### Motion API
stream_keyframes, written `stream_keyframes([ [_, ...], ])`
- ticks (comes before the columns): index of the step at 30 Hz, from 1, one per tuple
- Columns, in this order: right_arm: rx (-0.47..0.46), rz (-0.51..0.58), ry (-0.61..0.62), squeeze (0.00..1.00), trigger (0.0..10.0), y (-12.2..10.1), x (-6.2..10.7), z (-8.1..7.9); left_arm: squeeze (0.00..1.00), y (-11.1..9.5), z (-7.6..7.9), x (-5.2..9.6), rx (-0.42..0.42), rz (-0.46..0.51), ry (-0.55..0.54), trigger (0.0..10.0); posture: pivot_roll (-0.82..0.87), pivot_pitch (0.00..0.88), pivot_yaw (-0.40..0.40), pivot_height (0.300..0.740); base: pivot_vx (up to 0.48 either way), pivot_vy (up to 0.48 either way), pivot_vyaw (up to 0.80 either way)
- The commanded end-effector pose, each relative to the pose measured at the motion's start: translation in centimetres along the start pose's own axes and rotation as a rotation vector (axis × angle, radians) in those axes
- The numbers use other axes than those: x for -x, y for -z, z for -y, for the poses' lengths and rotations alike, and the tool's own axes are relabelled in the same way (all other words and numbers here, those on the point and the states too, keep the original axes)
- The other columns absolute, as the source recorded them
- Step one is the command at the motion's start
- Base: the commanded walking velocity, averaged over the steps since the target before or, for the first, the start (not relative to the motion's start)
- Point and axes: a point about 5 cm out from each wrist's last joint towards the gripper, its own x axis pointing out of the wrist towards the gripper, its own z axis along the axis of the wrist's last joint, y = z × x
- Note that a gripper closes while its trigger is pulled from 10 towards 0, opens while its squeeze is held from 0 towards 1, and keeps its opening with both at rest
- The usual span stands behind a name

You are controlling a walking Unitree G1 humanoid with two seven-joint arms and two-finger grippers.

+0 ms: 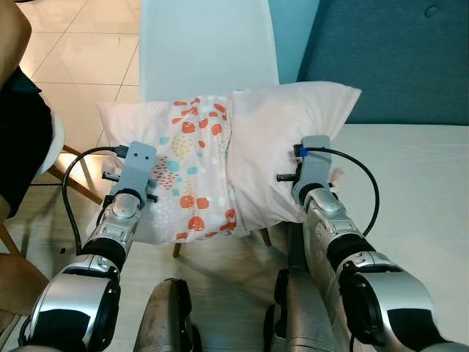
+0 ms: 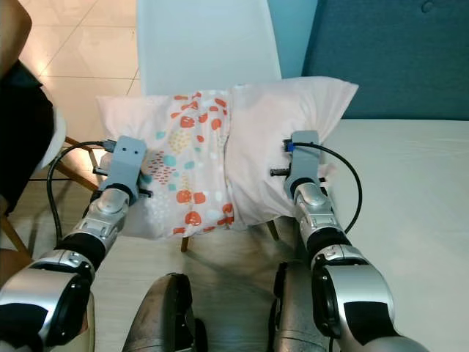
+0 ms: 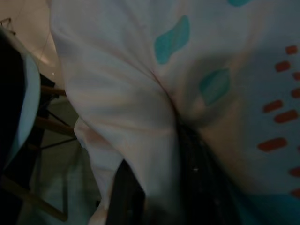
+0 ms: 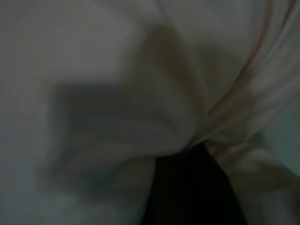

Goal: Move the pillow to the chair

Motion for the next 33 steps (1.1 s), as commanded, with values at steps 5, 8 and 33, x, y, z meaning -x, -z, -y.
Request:
stream_keyframes([
  [5,-0.017,-0.075,-0.001,1.0,10.0,1.5,0.2,-0.2,1.0,1.0,-0.7,0.1,-0.015,-0.055,0.013,10.0,0.04,0.343,0.021,0.591,0.0,0.0,0.0],
  [8,-0.006,-0.08,0.001,1.0,10.0,1.6,0.3,0.3,1.0,1.4,-1.6,0.2,0.026,-0.078,-0.007,10.0,0.05,0.342,0.016,0.591,0.0,0.0,0.0],
  [33,0.241,-0.01,0.439,0.0,10.0,-1.3,1.9,9.9,1.0,3.1,-11.2,1.8,0.01,-0.115,-0.274,10.0,0.08,0.315,0.003,0.591,0.0,0.0,0.0],
])
